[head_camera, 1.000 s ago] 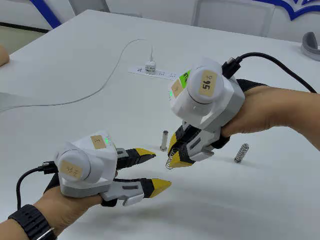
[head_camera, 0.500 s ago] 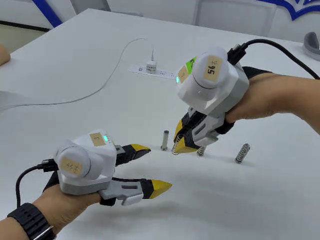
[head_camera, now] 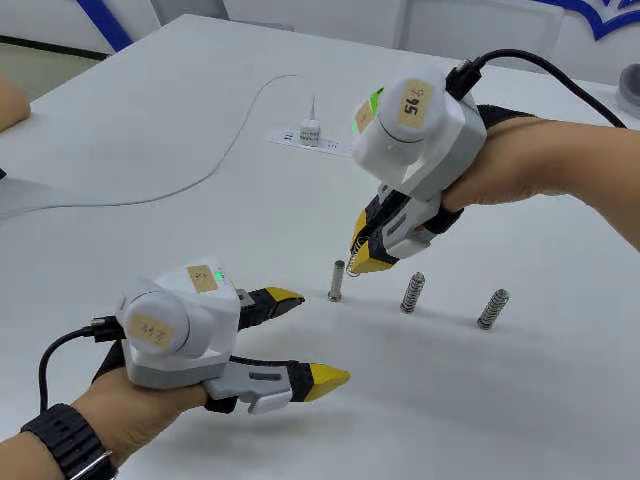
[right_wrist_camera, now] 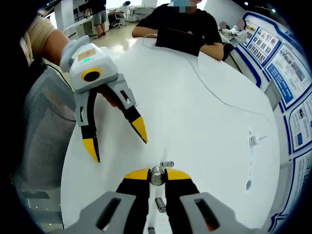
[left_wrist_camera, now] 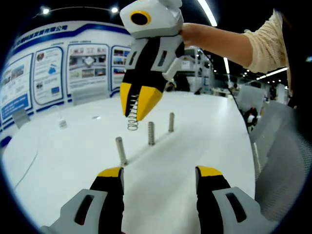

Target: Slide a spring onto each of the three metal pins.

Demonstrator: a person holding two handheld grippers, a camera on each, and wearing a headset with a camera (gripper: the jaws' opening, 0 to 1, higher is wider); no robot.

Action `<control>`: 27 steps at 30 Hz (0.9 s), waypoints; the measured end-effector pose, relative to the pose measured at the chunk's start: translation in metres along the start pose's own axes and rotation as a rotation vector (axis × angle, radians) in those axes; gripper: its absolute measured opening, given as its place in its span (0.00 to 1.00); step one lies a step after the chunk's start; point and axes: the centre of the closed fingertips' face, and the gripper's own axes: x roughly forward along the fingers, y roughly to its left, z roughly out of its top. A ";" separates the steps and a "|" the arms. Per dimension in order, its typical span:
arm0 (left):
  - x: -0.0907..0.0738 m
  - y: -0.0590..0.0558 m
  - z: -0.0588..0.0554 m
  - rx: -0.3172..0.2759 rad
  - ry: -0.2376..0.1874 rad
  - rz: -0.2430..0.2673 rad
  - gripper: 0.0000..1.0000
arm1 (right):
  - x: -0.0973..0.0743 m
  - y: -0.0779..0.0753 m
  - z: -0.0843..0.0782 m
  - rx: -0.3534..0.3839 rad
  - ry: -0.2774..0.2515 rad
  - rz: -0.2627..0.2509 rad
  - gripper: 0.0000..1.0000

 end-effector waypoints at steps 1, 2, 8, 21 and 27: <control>0.000 0.000 0.000 -0.001 0.000 0.000 0.60 | 0.001 -0.002 0.000 0.001 0.003 0.000 0.13; 0.000 0.000 0.000 -0.002 0.000 0.000 0.60 | 0.002 -0.002 0.000 0.001 0.005 -0.001 0.13; 0.000 0.001 -0.001 -0.005 0.002 0.004 0.61 | 0.007 -0.008 -0.001 0.007 0.015 -0.010 0.13; -0.002 0.002 -0.003 -0.011 0.010 0.009 0.61 | 0.019 -0.014 0.000 0.013 0.022 0.009 0.13; -0.002 0.003 -0.004 -0.015 0.012 0.012 0.60 | 0.022 -0.013 -0.001 0.012 0.030 0.023 0.13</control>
